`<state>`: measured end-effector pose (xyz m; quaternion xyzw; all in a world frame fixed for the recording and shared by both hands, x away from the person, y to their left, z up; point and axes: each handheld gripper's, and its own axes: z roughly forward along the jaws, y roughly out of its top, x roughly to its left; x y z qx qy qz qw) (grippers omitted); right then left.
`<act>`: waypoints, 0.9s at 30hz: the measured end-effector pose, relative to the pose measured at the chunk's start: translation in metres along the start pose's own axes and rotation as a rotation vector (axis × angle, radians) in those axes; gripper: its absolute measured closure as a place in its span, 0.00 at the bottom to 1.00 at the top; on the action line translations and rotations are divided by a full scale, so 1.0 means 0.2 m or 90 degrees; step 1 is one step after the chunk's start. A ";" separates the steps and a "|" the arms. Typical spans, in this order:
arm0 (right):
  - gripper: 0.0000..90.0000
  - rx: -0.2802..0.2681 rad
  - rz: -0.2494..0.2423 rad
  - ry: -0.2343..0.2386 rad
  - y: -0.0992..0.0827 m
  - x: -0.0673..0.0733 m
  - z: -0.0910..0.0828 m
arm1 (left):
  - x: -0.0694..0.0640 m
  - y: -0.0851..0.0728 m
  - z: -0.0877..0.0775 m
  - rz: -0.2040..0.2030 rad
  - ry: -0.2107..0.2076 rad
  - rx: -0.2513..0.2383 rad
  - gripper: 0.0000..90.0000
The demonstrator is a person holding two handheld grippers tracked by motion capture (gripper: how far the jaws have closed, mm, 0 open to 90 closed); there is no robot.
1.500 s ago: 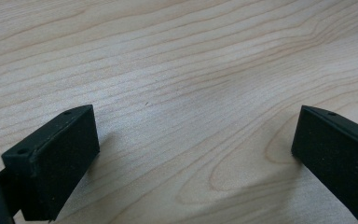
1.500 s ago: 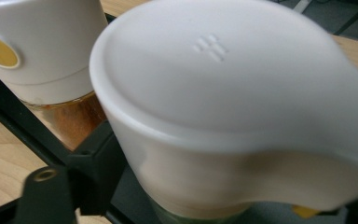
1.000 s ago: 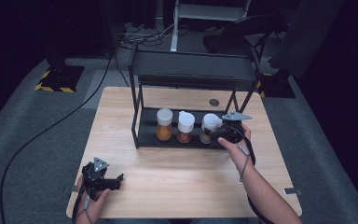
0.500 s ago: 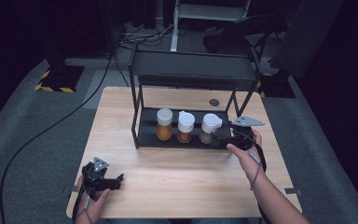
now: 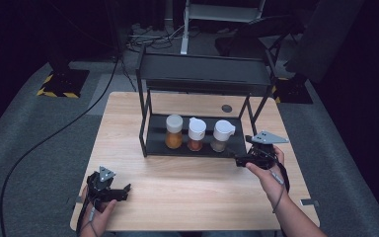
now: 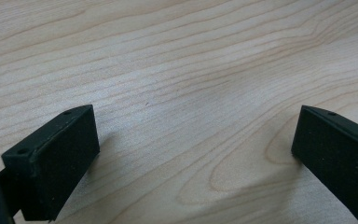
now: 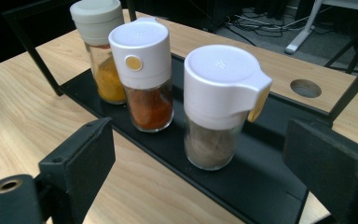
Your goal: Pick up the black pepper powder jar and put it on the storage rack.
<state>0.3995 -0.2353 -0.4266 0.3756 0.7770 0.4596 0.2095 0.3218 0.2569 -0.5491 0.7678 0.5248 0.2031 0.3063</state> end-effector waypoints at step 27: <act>0.07 0.025 0.019 -0.008 -0.30 0.01 -0.05 | 0.00 0.00 0.00 0.000 0.000 0.000 0.00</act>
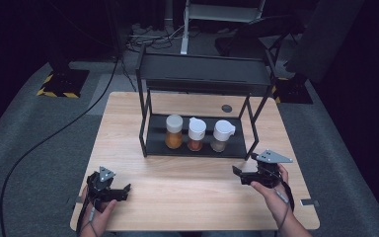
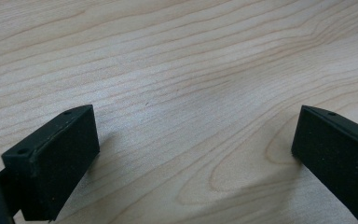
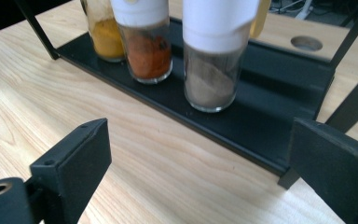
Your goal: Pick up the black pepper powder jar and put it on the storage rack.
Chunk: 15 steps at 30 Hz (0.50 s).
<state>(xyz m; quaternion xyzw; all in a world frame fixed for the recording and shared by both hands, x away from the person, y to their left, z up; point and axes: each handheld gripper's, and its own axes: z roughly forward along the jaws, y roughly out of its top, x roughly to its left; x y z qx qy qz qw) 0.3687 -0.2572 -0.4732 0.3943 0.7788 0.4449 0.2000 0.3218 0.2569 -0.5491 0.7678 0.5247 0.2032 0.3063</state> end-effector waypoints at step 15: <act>0.07 0.033 0.003 0.001 -0.15 -0.02 0.07 | 0.00 0.00 0.00 0.000 0.000 0.000 0.00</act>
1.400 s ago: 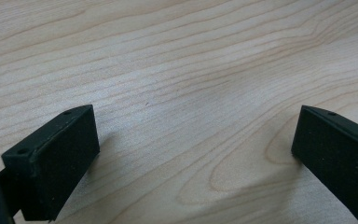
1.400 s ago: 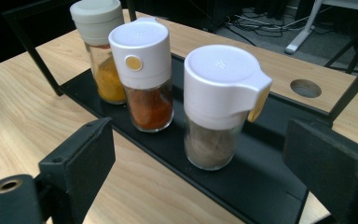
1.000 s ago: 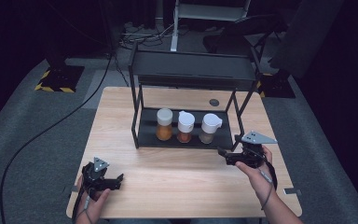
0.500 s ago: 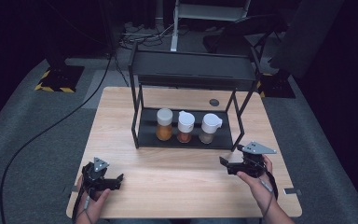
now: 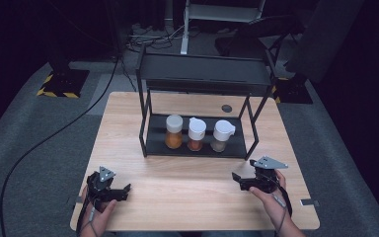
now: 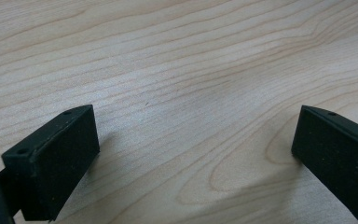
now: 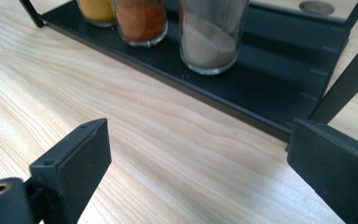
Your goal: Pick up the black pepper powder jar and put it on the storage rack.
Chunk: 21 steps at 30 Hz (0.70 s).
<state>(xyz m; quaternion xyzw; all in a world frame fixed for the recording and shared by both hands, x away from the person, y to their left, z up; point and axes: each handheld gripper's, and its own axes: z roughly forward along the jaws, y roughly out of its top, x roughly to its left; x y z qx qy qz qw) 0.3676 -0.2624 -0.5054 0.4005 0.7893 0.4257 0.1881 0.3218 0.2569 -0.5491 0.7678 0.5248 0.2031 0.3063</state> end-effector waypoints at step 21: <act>0.06 0.038 0.017 0.006 -0.14 -0.02 0.08 | 0.00 0.00 0.00 0.000 0.000 0.000 0.00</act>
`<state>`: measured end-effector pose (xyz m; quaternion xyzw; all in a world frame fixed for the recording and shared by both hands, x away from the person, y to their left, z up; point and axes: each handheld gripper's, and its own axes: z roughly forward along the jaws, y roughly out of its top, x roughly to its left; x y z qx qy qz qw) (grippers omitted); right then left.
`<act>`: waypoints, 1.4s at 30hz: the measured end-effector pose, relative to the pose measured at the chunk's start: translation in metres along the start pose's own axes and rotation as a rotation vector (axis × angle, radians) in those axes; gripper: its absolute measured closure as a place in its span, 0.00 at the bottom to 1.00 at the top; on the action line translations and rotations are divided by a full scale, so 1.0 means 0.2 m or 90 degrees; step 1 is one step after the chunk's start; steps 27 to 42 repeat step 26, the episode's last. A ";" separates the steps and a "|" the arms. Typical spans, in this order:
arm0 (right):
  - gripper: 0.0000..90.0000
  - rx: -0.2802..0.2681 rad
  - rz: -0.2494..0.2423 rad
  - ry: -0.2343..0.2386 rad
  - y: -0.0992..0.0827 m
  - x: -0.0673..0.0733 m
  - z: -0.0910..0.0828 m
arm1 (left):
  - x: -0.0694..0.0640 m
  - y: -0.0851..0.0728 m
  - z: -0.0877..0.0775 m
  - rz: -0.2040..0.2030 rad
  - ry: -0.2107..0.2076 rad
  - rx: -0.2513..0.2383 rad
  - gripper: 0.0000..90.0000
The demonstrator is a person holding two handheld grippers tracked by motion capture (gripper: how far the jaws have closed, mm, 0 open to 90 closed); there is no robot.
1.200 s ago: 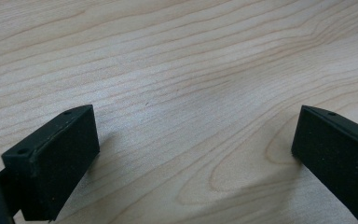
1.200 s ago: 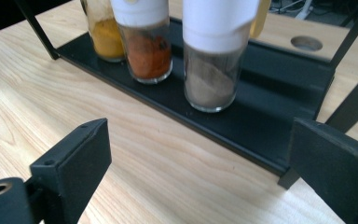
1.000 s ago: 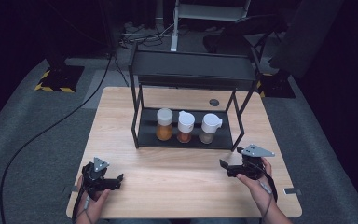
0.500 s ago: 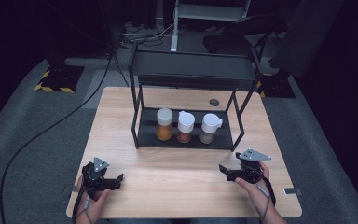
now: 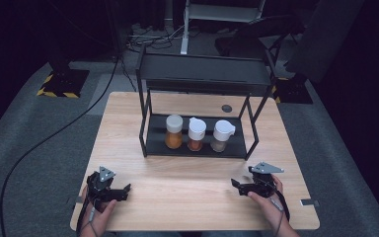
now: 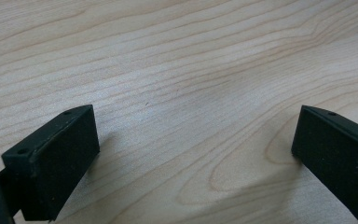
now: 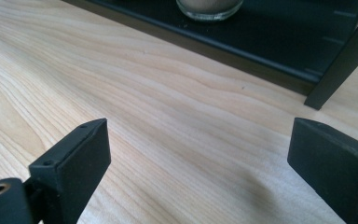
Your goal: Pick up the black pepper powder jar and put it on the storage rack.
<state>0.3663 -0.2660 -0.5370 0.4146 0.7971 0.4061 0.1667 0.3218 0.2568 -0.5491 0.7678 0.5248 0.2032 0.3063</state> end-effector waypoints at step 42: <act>0.03 0.069 -0.039 -0.026 -0.05 0.00 0.04 | 0.00 0.00 0.00 0.000 0.000 0.000 0.00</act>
